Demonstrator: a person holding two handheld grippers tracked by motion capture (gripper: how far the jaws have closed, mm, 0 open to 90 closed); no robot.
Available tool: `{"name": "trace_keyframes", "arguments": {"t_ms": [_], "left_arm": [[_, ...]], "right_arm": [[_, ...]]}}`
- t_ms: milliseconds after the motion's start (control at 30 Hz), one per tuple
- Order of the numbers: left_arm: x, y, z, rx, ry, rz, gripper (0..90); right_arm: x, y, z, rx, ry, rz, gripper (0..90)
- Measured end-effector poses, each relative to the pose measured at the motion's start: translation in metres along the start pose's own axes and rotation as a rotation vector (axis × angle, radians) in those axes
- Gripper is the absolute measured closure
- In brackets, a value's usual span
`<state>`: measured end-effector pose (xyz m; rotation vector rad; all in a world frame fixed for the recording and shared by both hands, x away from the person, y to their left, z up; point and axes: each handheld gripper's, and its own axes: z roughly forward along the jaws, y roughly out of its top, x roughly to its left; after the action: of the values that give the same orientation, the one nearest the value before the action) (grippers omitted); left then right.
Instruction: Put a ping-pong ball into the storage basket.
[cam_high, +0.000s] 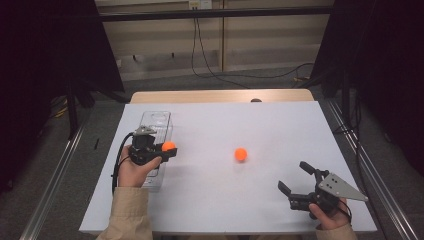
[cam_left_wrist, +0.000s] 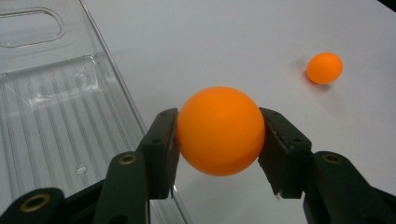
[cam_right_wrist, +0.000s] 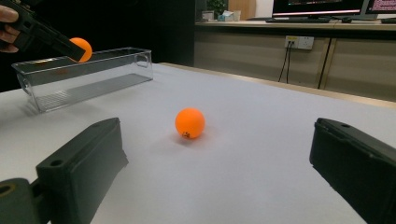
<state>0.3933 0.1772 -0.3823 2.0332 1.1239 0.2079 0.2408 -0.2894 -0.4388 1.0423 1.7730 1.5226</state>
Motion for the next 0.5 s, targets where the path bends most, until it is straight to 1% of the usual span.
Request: {"name": "trace_keyframes", "arguments": {"t_ms": [67, 500], "left_arm": [[0.0001, -0.0002, -0.0005, -0.007, 0.000, -0.007, 50.8], [0.0013, 0.0001, -0.0010, -0.005, 0.004, -0.008, 50.8]], "right_arm": [[-0.0001, -0.0001, 0.0001, 0.000, -0.001, 0.000, 2.4], [-0.0002, -0.0001, 0.0000, -0.002, -0.002, 0.001, 2.4]]}}
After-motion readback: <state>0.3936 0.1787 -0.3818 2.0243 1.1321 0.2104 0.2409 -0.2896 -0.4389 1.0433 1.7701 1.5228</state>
